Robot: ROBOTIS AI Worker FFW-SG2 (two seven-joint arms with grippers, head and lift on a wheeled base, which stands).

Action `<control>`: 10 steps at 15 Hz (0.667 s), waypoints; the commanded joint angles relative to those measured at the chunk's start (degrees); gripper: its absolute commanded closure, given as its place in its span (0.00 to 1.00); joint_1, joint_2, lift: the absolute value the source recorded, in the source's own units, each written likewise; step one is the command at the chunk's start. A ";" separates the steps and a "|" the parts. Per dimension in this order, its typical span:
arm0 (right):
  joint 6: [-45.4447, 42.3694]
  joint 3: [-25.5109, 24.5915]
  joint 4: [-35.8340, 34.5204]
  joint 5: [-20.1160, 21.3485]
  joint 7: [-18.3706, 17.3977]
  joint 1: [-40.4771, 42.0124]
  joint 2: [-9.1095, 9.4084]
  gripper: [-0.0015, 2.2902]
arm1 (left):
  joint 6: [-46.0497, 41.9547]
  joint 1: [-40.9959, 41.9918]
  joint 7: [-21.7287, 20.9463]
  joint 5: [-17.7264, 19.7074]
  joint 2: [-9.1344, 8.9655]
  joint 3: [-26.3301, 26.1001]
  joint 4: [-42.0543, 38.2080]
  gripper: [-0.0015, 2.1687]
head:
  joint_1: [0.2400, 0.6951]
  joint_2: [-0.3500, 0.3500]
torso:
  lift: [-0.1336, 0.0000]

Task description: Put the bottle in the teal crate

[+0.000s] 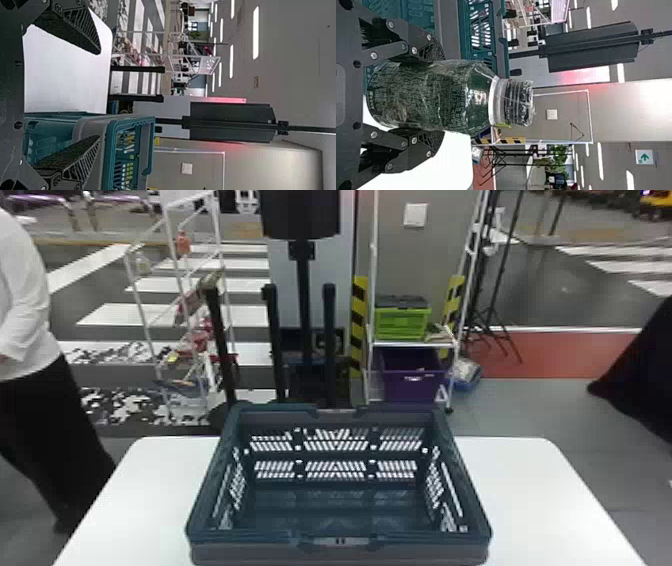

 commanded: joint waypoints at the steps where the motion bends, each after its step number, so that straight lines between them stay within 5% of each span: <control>1: 0.97 0.08 -1.79 0.09 0.00 -0.48 0.23 1.00 | 0.09 -0.09 0.00 0.09 0.14 0.00 0.05 0.06 | 0.57 0.50 | 1.00; 10: 29.98 3.86 -12.07 4.83 -0.88 -14.20 0.23 1.00 | 0.44 -0.18 -0.26 0.00 0.67 -0.62 -0.04 0.06 | 0.57 0.50 | 1.00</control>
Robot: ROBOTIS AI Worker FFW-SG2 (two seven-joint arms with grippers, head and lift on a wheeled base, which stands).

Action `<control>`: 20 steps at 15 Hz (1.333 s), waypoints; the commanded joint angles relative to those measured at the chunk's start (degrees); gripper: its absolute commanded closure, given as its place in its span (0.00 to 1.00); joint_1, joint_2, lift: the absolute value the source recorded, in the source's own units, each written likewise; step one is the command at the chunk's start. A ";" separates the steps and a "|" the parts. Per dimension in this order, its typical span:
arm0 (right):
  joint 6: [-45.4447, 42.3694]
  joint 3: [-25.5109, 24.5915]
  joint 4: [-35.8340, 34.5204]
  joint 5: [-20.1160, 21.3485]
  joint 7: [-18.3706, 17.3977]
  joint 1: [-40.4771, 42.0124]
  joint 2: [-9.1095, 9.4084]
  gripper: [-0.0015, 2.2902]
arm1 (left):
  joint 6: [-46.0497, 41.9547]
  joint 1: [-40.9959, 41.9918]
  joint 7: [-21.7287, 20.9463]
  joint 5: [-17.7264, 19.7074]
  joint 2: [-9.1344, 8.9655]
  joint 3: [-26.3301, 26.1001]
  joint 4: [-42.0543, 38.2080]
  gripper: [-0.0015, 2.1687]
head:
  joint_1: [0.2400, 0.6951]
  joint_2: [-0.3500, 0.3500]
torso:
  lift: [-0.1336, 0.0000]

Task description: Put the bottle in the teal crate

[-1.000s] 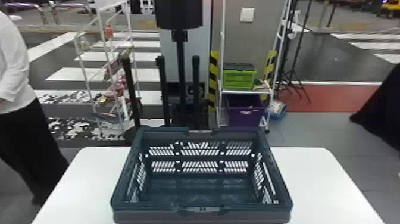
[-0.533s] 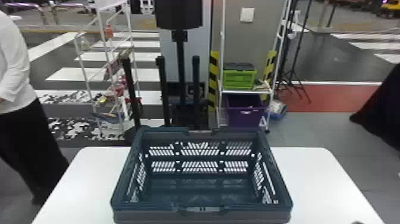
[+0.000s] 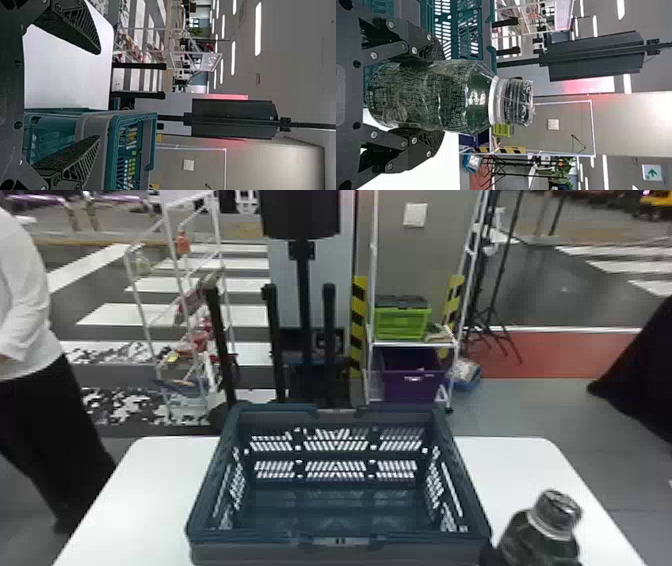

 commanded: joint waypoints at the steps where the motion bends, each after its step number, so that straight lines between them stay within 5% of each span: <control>1: 10.04 1.57 -0.96 1.69 -0.24 -6.33 0.23 1.00 | 0.00 0.08 0.01 0.09 0.19 -0.01 -0.17 0.06 | 0.57 0.50 | 1.00; 5: 27.44 5.17 0.36 3.18 -2.18 -18.64 0.23 1.00 | -0.18 0.34 -0.43 0.09 0.27 0.08 -0.52 0.06 | 0.57 0.50 | 1.00; 9: 36.40 11.41 3.44 2.12 -6.31 -29.54 -3.43 1.00 | -0.18 0.96 -0.43 0.09 0.36 0.52 -0.79 0.06 | 0.57 0.50 | 1.00; 20: 46.42 17.13 29.19 -2.45 -6.66 -54.85 -0.44 1.00 | 0.35 0.96 -0.43 0.35 -0.08 0.78 0.44 0.06 | 0.57 0.50 | 1.00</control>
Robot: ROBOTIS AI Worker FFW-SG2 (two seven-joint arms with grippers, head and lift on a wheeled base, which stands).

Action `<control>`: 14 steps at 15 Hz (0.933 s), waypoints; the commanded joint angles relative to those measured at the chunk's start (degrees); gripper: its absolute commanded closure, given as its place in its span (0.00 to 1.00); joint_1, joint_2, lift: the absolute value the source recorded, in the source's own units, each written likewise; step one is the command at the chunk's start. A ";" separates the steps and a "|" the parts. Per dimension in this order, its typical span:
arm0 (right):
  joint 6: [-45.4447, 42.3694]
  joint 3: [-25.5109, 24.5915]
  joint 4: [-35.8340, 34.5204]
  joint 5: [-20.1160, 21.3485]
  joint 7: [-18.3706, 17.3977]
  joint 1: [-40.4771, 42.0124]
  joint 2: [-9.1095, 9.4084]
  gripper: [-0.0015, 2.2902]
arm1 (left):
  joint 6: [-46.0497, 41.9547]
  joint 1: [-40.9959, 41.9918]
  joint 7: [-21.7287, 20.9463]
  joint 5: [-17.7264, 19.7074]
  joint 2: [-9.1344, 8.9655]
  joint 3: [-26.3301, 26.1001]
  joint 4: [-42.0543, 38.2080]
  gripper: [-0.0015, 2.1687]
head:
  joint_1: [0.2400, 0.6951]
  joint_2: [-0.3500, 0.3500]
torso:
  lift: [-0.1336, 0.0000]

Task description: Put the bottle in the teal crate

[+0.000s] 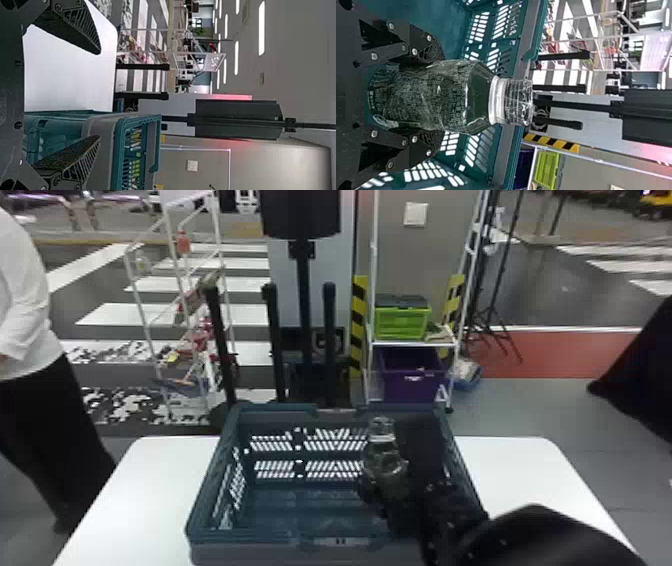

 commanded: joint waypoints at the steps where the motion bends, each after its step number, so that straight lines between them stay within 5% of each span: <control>1: 1.09 1.00 6.75 -1.29 0.00 -5.12 1.04 1.00 | -0.17 0.38 0.00 0.03 -0.20 0.39 0.51 0.06 | 0.57 0.50 | 1.00; 11: 3.72 1.70 17.30 -6.83 0.09 -10.83 1.18 0.98 | -1.93 1.26 -0.09 0.03 -0.47 0.74 0.78 0.06 | 0.57 0.50 | 1.00; 13: 3.55 1.70 17.30 -7.27 0.00 -10.75 1.18 0.86 | -2.11 1.43 -0.09 0.03 -0.47 0.92 0.69 0.06 | 0.57 0.50 | 1.00; 14: 3.55 1.70 17.21 -7.36 0.09 -10.75 1.18 0.70 | -2.28 1.52 -0.09 0.03 -0.47 0.92 0.69 0.06 | 0.57 0.50 | 1.00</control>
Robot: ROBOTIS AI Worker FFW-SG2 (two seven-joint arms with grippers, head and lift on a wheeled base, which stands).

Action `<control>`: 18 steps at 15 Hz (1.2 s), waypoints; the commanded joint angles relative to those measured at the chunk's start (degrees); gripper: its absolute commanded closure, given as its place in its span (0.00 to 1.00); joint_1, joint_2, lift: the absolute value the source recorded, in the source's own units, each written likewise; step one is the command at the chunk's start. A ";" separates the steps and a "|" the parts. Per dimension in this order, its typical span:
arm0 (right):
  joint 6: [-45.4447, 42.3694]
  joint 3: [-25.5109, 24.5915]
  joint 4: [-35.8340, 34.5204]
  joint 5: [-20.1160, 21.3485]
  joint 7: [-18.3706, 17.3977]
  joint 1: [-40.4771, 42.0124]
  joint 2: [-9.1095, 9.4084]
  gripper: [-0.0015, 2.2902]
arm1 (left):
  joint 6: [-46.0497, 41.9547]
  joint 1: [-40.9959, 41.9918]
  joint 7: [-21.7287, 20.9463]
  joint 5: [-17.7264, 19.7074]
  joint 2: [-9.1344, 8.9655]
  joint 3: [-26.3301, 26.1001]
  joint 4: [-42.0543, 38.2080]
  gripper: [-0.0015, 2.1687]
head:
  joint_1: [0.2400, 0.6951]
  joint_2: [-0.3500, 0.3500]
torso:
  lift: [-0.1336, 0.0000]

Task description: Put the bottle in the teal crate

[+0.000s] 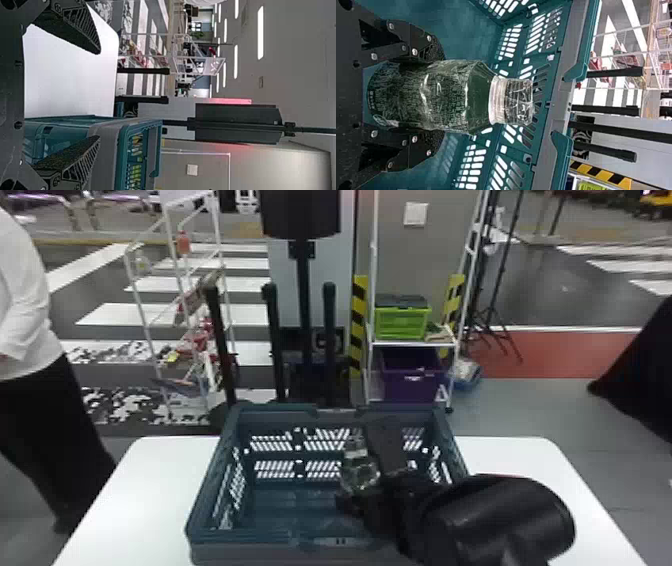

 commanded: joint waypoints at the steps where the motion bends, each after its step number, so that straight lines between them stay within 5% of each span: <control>1: -0.08 0.00 -0.06 -0.20 0.06 0.04 0.05 0.30 | -0.37 0.12 0.00 0.00 0.01 0.03 -0.02 0.06 | 0.57 0.50 | 1.00; 2: -0.08 0.09 -0.06 -0.20 -0.03 0.04 0.05 0.03 | -0.54 0.12 0.00 0.00 0.01 0.03 -0.02 0.06 | 0.57 0.50 | 1.00; 3: -0.08 0.09 -0.15 -0.20 -0.03 0.04 0.05 0.00 | -0.54 0.21 -0.08 0.00 0.01 0.03 -0.02 0.06 | 0.57 0.50 | 1.00; 10: -1.48 -0.53 -1.56 -0.20 0.06 0.74 0.05 0.02 | -0.72 0.21 -0.26 0.00 0.01 0.03 -0.11 0.06 | 0.57 0.50 | 1.00; 13: -2.36 -0.61 -7.71 -0.12 0.06 3.46 0.05 0.02 | -0.89 0.48 -0.26 0.00 -0.07 0.12 -0.11 0.06 | 0.57 0.50 | 1.00; 18: -14.32 -2.37 -21.59 1.64 0.06 16.30 -5.01 0.02 | -1.07 0.39 -0.43 0.00 -0.07 0.12 -0.11 0.06 | 0.57 0.50 | 1.00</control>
